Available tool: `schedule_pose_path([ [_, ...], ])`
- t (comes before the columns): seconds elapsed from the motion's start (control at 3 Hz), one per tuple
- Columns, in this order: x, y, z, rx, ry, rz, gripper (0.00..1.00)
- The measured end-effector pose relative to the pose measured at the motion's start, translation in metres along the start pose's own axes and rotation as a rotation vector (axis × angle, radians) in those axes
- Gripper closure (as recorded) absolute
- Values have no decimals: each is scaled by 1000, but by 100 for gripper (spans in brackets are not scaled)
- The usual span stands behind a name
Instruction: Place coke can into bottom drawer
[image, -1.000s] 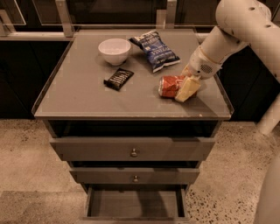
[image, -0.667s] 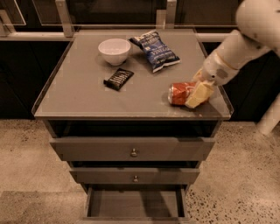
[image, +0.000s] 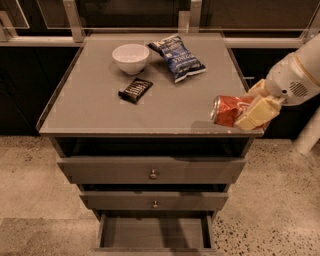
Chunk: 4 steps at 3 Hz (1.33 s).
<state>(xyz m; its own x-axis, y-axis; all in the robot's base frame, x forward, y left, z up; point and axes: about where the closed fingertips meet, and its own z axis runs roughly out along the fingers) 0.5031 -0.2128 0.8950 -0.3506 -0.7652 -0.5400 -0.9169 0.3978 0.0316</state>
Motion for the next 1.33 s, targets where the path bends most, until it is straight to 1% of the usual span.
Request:
schedule_pose_path([
  [0.33, 0, 0, 0, 0, 0, 0, 100],
  [0.67, 9, 14, 5, 2, 12, 8, 100],
  [1.0, 38, 43, 10, 33, -16, 106, 100],
  [1.33, 88, 71, 22, 77, -11, 230, 100],
])
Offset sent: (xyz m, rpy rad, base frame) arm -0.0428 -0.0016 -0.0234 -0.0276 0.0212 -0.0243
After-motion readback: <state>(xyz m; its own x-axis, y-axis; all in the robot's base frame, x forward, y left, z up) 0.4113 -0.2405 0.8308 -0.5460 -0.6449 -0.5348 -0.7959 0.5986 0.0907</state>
